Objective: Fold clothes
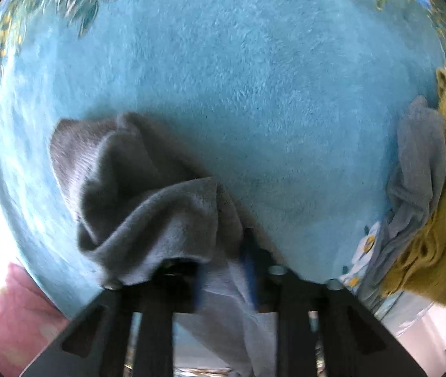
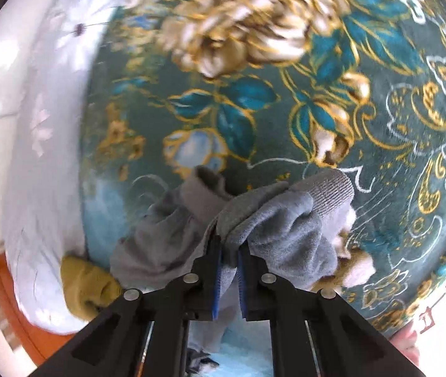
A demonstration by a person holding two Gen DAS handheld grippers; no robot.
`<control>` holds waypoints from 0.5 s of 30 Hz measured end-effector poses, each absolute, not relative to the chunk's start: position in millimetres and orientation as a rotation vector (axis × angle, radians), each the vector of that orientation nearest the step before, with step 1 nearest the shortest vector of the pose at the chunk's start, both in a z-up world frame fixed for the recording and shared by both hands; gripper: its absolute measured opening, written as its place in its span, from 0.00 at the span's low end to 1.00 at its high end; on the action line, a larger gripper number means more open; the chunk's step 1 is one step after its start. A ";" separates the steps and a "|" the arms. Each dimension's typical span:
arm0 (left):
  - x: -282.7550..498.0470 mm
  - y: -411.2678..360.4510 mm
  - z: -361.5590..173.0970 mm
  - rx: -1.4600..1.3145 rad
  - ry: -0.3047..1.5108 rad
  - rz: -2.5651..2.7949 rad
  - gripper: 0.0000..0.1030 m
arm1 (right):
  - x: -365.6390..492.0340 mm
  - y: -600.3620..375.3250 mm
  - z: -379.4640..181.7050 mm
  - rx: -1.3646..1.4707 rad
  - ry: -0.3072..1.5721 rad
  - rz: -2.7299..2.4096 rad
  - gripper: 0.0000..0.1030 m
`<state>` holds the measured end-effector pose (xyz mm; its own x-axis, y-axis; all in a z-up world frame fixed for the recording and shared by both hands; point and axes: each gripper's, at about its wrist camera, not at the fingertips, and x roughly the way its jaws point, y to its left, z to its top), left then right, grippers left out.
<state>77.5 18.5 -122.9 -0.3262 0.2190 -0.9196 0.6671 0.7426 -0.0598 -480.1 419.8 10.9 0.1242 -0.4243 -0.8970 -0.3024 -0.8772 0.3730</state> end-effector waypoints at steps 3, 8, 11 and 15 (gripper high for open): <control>76.1 16.1 -104.8 0.673 1.880 -0.608 0.03 | -482.1 423.1 32.7 2.206 -0.759 -1.872 0.09; 69.2 -11.3 -33.1 0.511 1.909 -0.982 0.03 | -487.2 415.2 75.2 2.014 -0.787 -1.870 0.09; 78.4 -18.3 16.8 0.341 1.888 -1.275 0.03 | -485.6 415.2 110.4 1.817 -0.789 -1.877 0.09; 90.4 -1.3 20.9 0.397 1.870 -1.378 0.08 | -475.2 422.1 119.9 1.754 -0.705 -1.902 0.09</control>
